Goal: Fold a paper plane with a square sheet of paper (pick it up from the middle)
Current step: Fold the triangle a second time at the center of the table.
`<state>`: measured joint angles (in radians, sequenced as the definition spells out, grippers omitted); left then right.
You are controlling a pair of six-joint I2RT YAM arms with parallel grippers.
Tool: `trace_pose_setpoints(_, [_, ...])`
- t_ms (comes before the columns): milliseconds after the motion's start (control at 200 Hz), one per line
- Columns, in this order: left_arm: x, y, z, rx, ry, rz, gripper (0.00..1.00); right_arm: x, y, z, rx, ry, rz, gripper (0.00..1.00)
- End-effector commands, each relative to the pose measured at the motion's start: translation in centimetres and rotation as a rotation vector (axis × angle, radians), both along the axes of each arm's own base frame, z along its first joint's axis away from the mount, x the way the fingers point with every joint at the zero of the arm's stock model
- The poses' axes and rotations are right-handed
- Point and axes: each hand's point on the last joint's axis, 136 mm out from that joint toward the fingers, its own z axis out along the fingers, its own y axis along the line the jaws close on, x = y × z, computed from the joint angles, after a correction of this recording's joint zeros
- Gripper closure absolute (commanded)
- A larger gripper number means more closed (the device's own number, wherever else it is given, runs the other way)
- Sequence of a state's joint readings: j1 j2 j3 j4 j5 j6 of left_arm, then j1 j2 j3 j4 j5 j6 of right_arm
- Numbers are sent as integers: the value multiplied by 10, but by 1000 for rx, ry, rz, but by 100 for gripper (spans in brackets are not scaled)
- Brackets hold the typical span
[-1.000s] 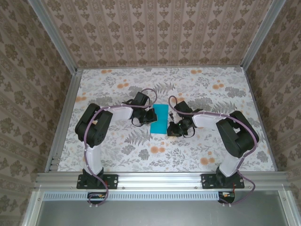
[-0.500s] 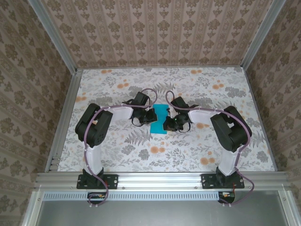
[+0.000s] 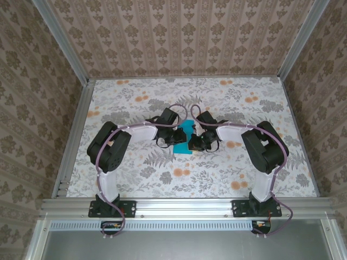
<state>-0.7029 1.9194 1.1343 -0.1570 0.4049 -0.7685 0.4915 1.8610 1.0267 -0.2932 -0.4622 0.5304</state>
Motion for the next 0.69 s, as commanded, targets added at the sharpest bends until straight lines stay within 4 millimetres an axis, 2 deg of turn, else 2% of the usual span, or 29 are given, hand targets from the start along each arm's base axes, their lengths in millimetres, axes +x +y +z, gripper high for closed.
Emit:
trace_pose_setpoints(0, [-2,-1,3,-19,17,22,89,-11,-17,-25,-114,59,-21,90])
trace_pose_setpoints(175, [-9,0,-13,-6,62,30,90,-11,-18,-24,-117,60,-20,90])
trace_pose_setpoints(470, [-5,20,-38,68,96,83,91,-20,-30,-33,-177,82,-9,90])
trace_pose_setpoints(690, [11,38,-37,90,75,119,91,-29,-38,-39,-211,99,3,90])
